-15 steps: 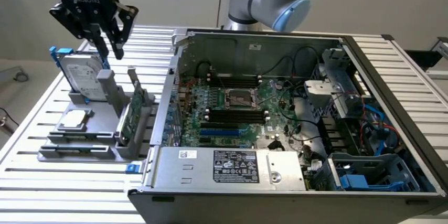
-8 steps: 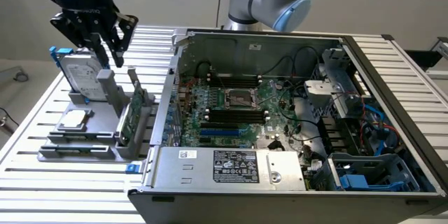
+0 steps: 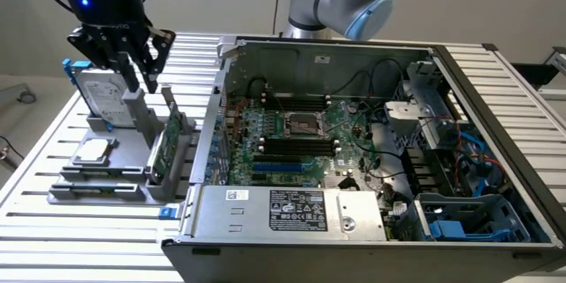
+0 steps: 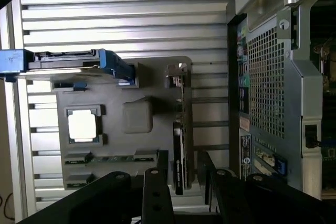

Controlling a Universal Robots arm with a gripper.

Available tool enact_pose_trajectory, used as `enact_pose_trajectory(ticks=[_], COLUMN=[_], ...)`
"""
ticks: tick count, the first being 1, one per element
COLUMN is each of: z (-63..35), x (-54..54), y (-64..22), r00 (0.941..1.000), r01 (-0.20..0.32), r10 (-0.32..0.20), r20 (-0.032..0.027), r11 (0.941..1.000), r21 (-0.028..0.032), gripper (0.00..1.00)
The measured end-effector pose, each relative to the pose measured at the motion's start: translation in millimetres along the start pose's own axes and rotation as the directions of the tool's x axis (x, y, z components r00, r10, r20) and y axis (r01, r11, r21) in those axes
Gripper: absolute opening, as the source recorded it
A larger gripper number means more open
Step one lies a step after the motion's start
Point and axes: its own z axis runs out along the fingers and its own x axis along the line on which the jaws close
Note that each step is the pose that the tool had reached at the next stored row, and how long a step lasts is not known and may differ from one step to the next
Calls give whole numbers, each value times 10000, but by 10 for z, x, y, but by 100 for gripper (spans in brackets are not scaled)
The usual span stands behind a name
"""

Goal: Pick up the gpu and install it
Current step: 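Pick up the gpu and move the gpu toward the slot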

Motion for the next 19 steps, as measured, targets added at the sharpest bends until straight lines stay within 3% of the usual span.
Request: enact_pose_trajectory(ticks=[19], z=[345], x=[26], y=[-16], r00=[9976], r01=[699], r10=[-699], r20=[-24], r11=[9976], r21=[-8], gripper=[36])
